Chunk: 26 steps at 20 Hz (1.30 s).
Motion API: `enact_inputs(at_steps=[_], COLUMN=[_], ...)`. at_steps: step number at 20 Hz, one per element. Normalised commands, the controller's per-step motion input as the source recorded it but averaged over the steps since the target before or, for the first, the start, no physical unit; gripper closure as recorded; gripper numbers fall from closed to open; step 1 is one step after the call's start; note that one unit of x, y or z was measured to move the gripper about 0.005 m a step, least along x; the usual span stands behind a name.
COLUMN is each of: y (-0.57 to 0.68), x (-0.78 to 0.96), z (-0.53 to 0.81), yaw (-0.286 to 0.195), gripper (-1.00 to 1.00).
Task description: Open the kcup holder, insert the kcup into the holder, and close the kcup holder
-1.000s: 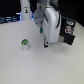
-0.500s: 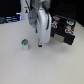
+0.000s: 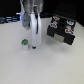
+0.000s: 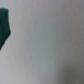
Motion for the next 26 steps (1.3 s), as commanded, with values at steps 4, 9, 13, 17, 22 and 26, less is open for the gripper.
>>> enact_inputs(at_steps=[4,9,13,17,22,26], y=[-0.46,-0.47,0.03,0.15,0.21,0.15], x=[-0.28,-0.11,-0.11,-0.21,-0.39,-0.53], z=[-0.36,-0.42,0.0,0.12,0.12,0.02], yaw=[-0.272,-0.29,0.012,0.024,0.046,0.044], gripper=[-1.0,-1.0,-1.0,-1.0,-1.0,-1.0])
